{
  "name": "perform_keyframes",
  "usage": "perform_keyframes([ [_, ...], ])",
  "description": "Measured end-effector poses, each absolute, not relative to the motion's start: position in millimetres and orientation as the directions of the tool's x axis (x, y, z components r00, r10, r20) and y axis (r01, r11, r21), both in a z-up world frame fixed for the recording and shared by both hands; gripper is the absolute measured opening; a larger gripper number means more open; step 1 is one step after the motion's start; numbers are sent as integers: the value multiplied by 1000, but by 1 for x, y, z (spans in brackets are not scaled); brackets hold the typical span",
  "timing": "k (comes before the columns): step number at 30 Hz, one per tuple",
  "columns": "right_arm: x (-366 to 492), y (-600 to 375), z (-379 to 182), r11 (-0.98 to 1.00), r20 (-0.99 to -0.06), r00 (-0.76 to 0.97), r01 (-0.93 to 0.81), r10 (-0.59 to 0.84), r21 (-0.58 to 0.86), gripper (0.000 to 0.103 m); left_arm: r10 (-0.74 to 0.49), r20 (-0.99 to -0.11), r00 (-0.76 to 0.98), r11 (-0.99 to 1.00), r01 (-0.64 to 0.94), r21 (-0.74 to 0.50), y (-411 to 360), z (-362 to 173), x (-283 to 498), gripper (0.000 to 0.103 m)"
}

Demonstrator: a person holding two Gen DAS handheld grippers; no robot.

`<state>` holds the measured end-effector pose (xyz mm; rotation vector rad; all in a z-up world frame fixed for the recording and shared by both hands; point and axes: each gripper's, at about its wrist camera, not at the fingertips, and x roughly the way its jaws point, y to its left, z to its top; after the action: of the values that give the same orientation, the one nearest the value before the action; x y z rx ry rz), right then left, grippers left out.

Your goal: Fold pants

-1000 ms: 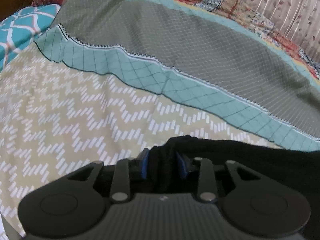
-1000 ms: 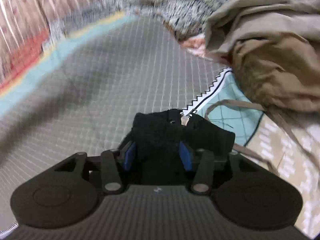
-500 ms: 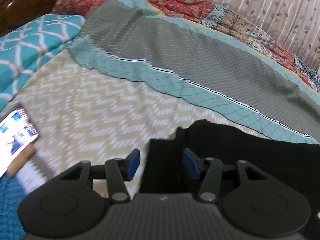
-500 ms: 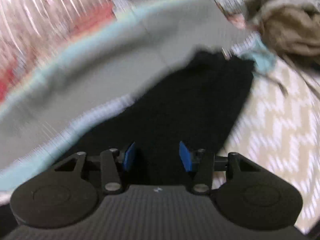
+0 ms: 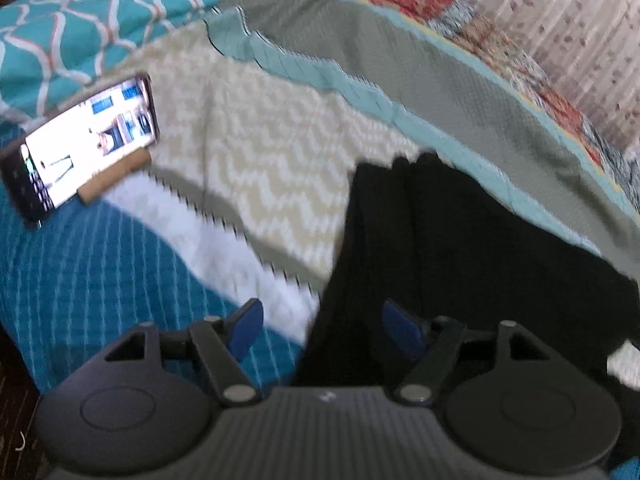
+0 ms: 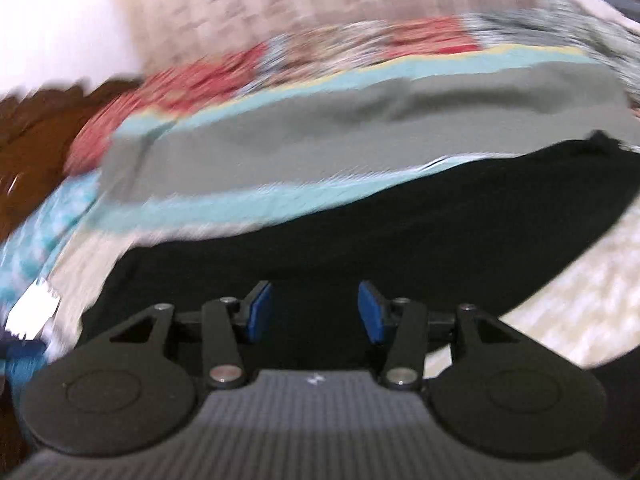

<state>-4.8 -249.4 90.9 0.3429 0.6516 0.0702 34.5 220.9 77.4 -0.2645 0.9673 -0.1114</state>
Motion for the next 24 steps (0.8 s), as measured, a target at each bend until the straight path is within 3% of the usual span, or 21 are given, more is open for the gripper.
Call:
perform_keyframes([
  [2, -11, -227, 75, 944, -634, 742, 3, 218, 329, 50, -198, -815, 545, 971, -2, -238, 213, 69, 26, 68],
  [5, -23, -213, 26, 887, -768, 541, 85, 342, 454, 49, -140, -848, 511, 989, 29, -145, 197, 54, 9, 68],
  [10, -68, -192, 27, 898, -726, 623, 84, 291, 433, 49, -128, -825, 550, 992, 90, -93, 188, 51, -12, 71],
  [24, -79, -171, 28, 909, -742, 628, 126, 236, 396, 50, -218, -804, 553, 976, 96, -198, 214, 59, -26, 75],
])
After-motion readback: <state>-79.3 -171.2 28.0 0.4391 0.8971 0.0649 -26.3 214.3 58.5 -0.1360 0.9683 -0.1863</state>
